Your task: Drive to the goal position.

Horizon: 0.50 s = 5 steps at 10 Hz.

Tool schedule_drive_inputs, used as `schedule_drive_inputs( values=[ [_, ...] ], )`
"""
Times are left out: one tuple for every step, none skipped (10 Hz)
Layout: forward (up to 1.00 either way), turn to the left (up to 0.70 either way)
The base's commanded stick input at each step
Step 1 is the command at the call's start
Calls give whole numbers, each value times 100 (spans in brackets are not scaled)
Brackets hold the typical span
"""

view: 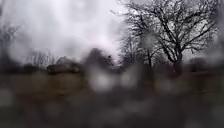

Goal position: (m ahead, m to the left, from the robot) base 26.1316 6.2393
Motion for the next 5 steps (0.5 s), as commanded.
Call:
schedule_drive_inputs(
  values=[
    [100, 0],
    [100, 0],
    [100, 0],
    [100, 0],
    [100, 0]
  ],
)
